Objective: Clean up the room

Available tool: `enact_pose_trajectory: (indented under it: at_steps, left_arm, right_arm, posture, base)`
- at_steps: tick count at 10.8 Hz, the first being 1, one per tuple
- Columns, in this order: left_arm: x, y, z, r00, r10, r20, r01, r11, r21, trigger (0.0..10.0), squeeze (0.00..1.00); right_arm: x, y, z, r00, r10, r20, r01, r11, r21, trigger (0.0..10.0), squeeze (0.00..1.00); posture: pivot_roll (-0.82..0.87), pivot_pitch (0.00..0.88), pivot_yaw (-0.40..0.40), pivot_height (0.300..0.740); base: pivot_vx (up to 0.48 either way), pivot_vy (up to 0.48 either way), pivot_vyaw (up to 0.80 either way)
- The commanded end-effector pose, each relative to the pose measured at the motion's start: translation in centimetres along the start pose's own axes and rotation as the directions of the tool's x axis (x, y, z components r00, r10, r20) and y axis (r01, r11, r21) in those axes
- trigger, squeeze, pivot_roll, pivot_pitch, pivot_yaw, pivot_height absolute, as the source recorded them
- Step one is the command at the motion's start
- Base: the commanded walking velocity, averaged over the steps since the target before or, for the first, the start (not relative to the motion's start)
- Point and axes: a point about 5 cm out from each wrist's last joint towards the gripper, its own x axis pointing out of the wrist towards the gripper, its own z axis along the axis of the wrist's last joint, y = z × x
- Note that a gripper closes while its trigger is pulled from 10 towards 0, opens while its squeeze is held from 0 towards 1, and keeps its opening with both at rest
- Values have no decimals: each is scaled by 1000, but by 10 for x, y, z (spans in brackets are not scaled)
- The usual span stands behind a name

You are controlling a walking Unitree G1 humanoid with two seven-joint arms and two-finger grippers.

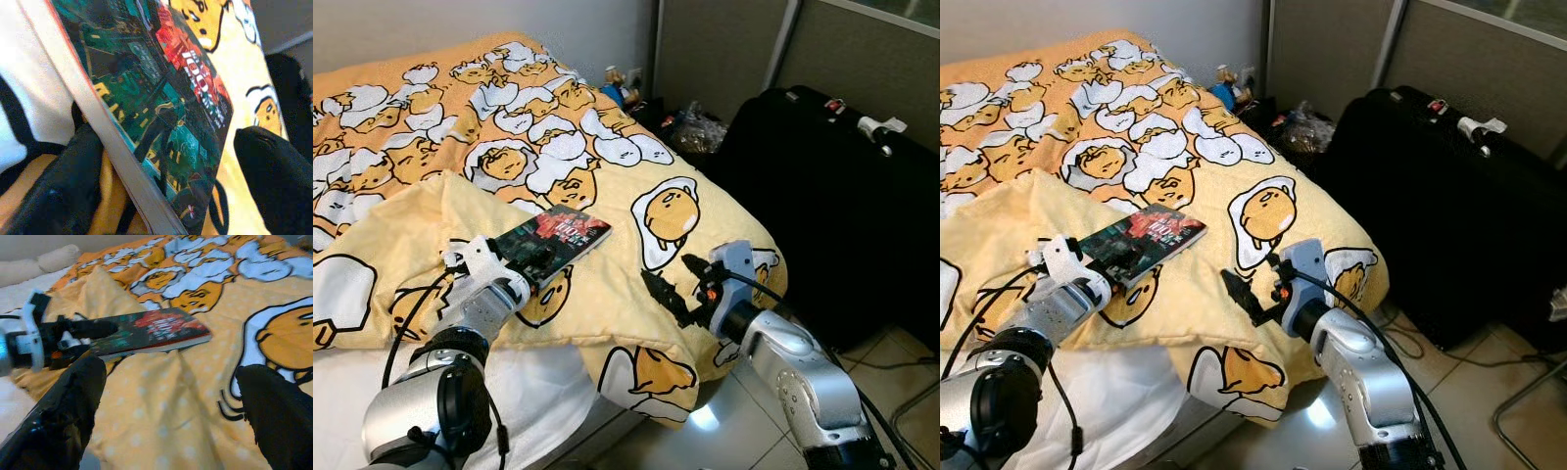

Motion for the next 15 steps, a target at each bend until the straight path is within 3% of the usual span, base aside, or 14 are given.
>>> enact_pose_trajectory:
  at_steps: [1,5,13,15]
  left_arm:
    - [3,-10,-1,999,-47,2,47,998,-37,0,0]
    - [5,-15,-5,996,-82,-16,82,996,-47,0,0]
    - [4,-15,-6,995,-97,-12,97,994,-42,0,0]
    - [5,-20,1,991,-133,3,133,991,-3,0,0]
  right_arm:
    - [-3,5,5,998,55,5,-55,998,-4,10000,0]
    - [-22,2,0,982,166,-94,-168,986,-15,10000,0]
    - [-21,0,-5,982,156,-104,-159,987,-18,10000,0]
    - [-20,-2,-7,985,134,-104,-139,990,-36,10000,0]
  posture:
    - [-77,0,60,740]
    - [-80,0,64,740]
    - [-77,0,72,740]
    - [-77,0,76,740]
  base:
    - [0,0,0]
    - [0,0,0]
    - [0,0,0]
    - [0,0,0]
